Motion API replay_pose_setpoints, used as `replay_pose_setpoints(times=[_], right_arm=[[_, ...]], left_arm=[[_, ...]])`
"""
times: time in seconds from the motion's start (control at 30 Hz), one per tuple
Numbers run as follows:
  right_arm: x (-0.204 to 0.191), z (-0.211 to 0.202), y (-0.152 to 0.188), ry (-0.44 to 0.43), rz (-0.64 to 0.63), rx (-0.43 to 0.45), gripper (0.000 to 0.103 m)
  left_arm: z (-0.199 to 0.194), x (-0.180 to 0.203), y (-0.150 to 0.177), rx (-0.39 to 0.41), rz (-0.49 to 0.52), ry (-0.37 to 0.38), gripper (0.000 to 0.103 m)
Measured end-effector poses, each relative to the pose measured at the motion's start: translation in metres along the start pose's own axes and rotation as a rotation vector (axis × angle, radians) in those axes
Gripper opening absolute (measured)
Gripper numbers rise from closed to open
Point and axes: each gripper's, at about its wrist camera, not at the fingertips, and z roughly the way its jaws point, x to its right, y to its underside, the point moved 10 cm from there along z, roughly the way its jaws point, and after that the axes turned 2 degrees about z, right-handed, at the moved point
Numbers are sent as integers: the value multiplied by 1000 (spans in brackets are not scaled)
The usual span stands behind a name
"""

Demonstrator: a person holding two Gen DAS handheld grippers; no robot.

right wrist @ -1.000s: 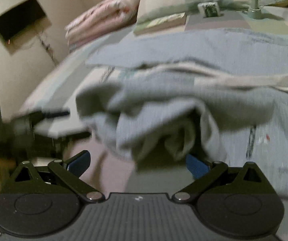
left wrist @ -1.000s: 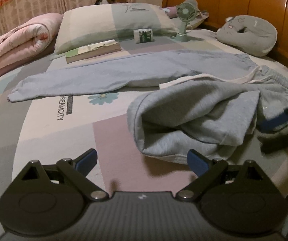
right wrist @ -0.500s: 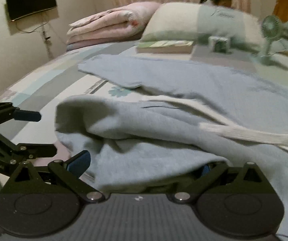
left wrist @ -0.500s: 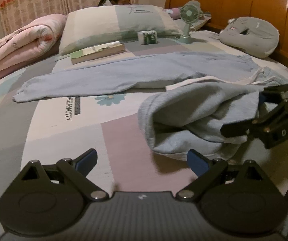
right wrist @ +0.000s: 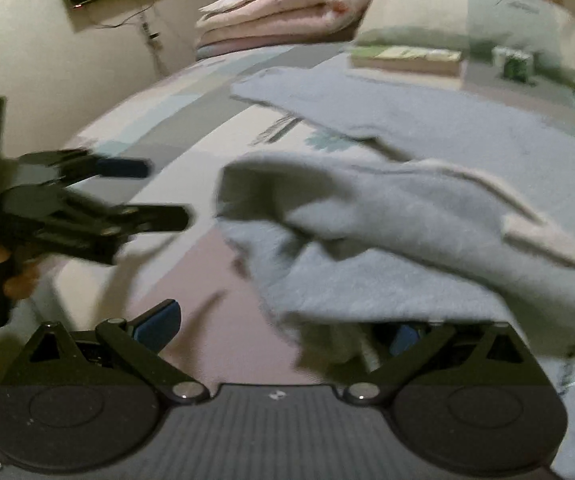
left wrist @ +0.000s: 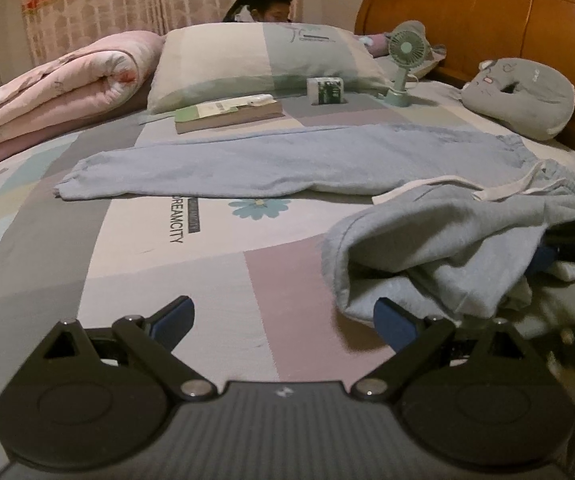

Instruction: Fold clothes

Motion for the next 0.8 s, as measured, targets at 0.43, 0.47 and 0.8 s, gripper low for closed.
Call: replay_pose_setpoints(times=[0.43,0.47,0.8], right_arm=[[-26,26,9,-91,68,-90,103],[-34,26,10,-118,74,-92,103],[-75,15,3,-259,110,-79,103]], left_arm=[[-15,-19,0,28,-27,-39,96],[-17,-23,-1,32,-33,-44,96],[-31,-41,-3,55,-57,-77,96]])
